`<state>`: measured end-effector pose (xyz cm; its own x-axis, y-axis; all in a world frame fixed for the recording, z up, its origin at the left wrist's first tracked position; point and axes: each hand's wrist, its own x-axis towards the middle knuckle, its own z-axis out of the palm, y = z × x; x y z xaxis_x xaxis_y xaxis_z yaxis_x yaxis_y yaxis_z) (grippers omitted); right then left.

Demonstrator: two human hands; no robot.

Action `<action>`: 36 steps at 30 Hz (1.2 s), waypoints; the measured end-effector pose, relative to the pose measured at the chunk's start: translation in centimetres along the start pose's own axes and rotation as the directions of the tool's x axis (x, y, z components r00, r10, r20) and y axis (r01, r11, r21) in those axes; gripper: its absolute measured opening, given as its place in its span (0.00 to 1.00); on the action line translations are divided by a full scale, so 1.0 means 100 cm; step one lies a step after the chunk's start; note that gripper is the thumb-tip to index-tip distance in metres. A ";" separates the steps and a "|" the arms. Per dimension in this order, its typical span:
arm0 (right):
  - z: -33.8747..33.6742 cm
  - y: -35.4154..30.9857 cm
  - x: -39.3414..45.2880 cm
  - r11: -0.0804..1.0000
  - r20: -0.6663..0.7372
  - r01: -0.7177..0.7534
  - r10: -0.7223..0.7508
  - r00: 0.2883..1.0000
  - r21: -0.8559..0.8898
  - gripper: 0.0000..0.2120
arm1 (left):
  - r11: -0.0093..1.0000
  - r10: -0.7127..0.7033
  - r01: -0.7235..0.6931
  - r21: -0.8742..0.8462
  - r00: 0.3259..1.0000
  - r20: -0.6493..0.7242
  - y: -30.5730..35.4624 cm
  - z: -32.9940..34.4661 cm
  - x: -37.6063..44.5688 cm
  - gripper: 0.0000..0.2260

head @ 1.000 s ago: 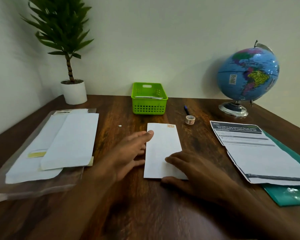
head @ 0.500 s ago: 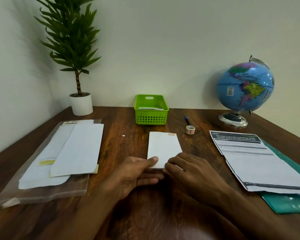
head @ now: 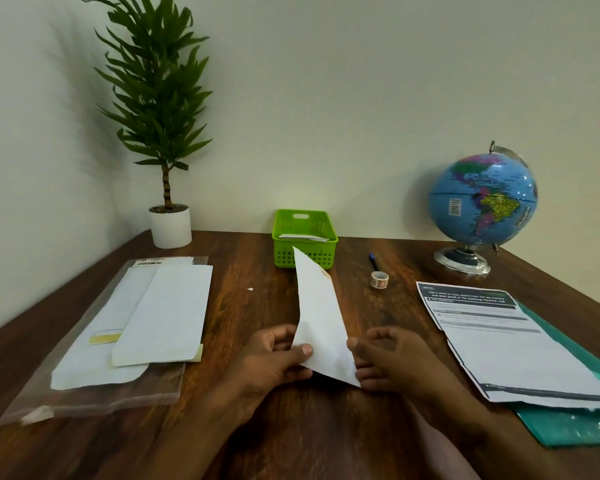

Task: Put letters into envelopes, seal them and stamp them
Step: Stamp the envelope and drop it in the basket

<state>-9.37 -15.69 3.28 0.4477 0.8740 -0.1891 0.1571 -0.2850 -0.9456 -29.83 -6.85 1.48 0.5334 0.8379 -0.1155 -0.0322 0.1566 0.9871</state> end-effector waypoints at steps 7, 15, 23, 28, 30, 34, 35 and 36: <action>0.016 -0.006 -0.014 0.992 -0.061 0.106 -0.110 0.992 -0.070 0.24 | 0.996 0.042 -0.037 -0.083 0.998 0.052 -0.002 -0.010 -0.007 0.18; 0.010 -0.037 0.016 0.956 -0.085 0.261 -0.252 0.964 0.131 0.21 | 0.986 0.047 -0.057 -0.159 0.997 -0.064 0.030 -0.017 0.017 0.14; -0.004 -0.131 0.117 0.935 -0.086 0.233 -0.217 0.972 0.269 0.17 | 0.972 0.224 -0.235 -0.024 0.948 -0.227 0.124 -0.025 0.103 0.21; 0.007 -0.179 0.169 0.911 -0.064 0.189 -0.178 0.982 0.367 0.16 | 0.966 0.258 -0.252 0.056 0.929 -0.265 0.159 -0.041 0.162 0.12; 0.011 -0.191 0.186 0.911 -0.023 0.132 -0.134 0.991 0.392 0.14 | 0.964 0.265 -0.246 0.103 0.933 -0.244 0.163 -0.049 0.178 0.06; 0.023 -0.196 0.213 0.956 -0.011 0.070 -0.070 0.997 0.284 0.13 | 0.970 0.219 -0.183 0.162 0.944 -0.246 0.157 -0.061 0.201 0.06; 0.029 -0.193 0.222 0.972 -0.030 0.076 -0.071 0.997 0.222 0.11 | 0.971 0.205 -0.166 0.170 0.947 -0.247 0.153 -0.064 0.206 0.06; 0.030 -0.191 0.231 0.990 -0.071 0.074 -0.066 0.995 0.117 0.06 | 0.972 0.196 -0.156 0.173 0.950 -0.242 0.150 -0.065 0.211 0.06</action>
<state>-4.71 11.11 16.17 0.4981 0.8605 -0.1070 0.0857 -0.1717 -0.9814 -24.60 16.56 13.10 0.2957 0.9536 0.0567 0.0313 -0.0690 0.9971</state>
